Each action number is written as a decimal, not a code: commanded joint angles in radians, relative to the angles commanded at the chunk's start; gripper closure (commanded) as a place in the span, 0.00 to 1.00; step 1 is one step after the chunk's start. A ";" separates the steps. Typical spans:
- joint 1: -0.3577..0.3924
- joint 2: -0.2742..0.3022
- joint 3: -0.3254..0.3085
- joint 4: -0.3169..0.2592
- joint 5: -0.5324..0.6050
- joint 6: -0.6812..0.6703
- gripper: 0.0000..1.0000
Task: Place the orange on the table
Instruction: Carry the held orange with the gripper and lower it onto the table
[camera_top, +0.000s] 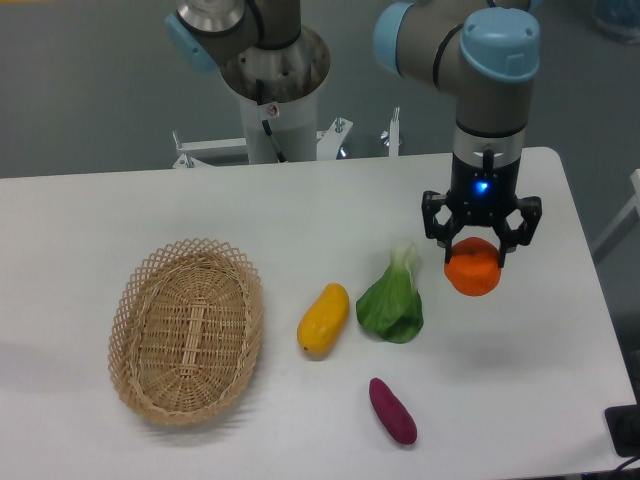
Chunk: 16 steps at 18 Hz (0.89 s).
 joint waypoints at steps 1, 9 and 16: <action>-0.002 0.000 -0.002 0.002 0.002 0.000 0.36; 0.021 -0.037 -0.018 0.014 0.012 0.096 0.36; 0.093 -0.126 -0.066 0.090 0.034 0.331 0.36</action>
